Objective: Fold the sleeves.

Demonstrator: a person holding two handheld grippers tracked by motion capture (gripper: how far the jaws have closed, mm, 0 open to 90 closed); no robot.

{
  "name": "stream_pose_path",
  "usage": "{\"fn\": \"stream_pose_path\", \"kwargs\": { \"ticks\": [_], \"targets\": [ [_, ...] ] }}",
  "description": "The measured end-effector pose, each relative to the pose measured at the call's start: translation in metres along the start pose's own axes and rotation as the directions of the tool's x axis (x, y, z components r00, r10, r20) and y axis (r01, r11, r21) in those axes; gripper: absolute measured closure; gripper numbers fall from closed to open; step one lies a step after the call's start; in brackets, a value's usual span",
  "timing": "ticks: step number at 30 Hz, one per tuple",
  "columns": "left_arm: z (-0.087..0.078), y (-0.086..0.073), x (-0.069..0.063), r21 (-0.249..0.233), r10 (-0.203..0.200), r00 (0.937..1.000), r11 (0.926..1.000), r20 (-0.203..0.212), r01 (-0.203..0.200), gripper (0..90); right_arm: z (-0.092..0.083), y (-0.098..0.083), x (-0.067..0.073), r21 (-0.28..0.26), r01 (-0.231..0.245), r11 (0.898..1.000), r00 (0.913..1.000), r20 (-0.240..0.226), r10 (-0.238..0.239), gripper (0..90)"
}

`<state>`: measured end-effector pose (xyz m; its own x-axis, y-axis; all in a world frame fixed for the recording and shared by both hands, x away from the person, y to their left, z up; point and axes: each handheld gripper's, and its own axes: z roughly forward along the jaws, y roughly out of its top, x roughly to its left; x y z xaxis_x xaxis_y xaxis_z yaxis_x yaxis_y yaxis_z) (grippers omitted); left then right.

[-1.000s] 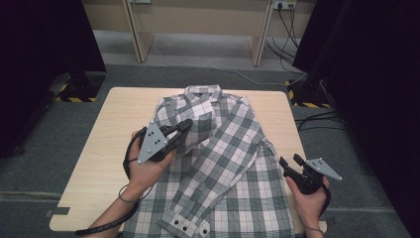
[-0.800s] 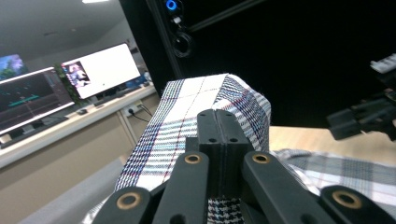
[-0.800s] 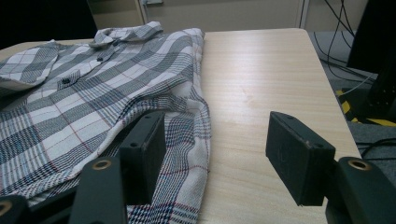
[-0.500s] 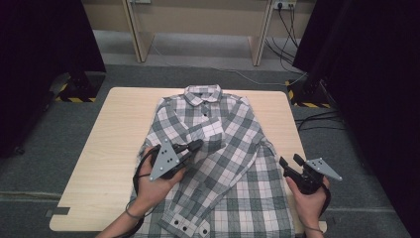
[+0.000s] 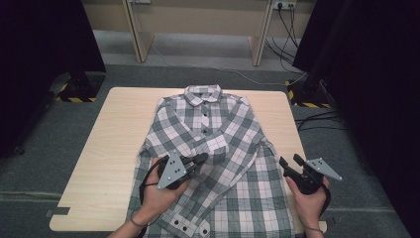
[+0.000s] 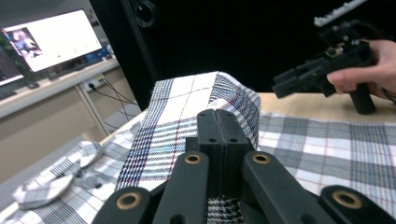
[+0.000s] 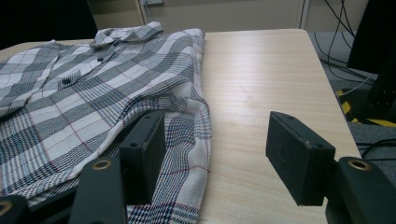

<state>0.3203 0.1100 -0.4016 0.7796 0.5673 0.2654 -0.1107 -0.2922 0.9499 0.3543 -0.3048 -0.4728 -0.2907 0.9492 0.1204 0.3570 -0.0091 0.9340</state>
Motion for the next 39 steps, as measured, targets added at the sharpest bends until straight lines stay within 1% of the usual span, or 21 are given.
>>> {"fn": "stream_pose_path", "kwargs": {
  "ticks": [7, 13, 15, 19, 25, 29, 30, 31, 33, 35, 37, 39],
  "targets": [
    [0.005, -0.013, -0.013, 0.054, -0.016, 0.9985, 0.9985, 0.052, 0.014, 88.9, 0.0, 0.0, 0.0, 0.001, -0.001, 1.0, 1.0, 0.0, 0.001, 38.7],
    [0.011, -0.024, -0.027, 0.104, -0.033, 0.994, 0.9943, 0.104, 0.023, 88.9, 0.0, 0.0, 0.0, 0.0, 0.001, 1.0, 1.0, 0.001, -0.001, 38.7],
    [0.013, -0.027, -0.031, 0.117, -0.035, 0.9919, 0.993, 0.122, 0.021, 88.9, 0.0, 0.0, 0.0, 0.001, 0.002, 1.0, 1.0, 0.001, -0.002, 38.7],
    [0.016, -0.033, -0.037, 0.146, -0.051, 0.9873, 0.9889, 0.15, 0.029, 88.8, 0.0, 0.0, 0.0, 0.001, -0.001, 1.0, 1.0, 0.0, 0.001, 38.7],
    [0.02, -0.04, -0.044, 0.201, -0.087, 0.9766, 0.9784, 0.197, 0.047, 88.7, 0.0, 0.0, 0.0, 0.001, 0.0, 1.0, 1.0, 0.0, 0.0, 38.7],
    [0.023, -0.043, -0.049, 0.236, -0.108, 0.9663, 0.9704, 0.234, 0.051, 88.5, 0.0, 0.0, 0.001, 0.002, -0.001, 1.0, 1.0, 0.0, 0.001, 38.6],
    [0.024, -0.043, -0.051, 0.243, -0.115, 0.9629, 0.9686, 0.244, 0.055, 88.5, 0.0, 0.0, 0.0, 0.001, -0.001, 1.0, 1.0, 0.0, 0.001, 38.7],
    [0.024, -0.044, -0.052, 0.252, -0.118, 0.9583, 0.9663, 0.261, 0.05, 88.4, 0.0, 0.0, 0.0, -0.001, 0.001, 1.0, 1.0, 0.0, -0.001, 38.7],
    [0.025, -0.043, -0.055, 0.255, -0.123, 0.9504, 0.9656, 0.286, 0.048, 88.0, 0.0, 0.0, 0.0, 0.0, -0.001, 1.0, 1.0, 0.0, 0.001, 38.7],
    [0.025, -0.043, -0.057, 0.252, -0.125, 0.9393, 0.9667, 0.319, 0.043, 86.6, 0.0, 0.0, 0.001, 0.001, -0.001, 1.0, 1.0, 0.0, 0.001, 38.7],
    [0.026, -0.042, -0.06, 0.244, -0.131, 0.9304, 0.9686, 0.343, 0.046, 83.8, 0.0, 0.0, 0.0, 0.0, 0.001, 1.0, 1.0, 0.0, -0.001, 38.7],
    [0.025, -0.04, -0.061, 0.23, -0.147, 0.9167, 0.9711, 0.372, 0.062, 81.0, 0.0, 0.0, 0.0, 0.0, -0.002, 1.0, 1.0, -0.001, 0.002, 38.7]
  ]
}}
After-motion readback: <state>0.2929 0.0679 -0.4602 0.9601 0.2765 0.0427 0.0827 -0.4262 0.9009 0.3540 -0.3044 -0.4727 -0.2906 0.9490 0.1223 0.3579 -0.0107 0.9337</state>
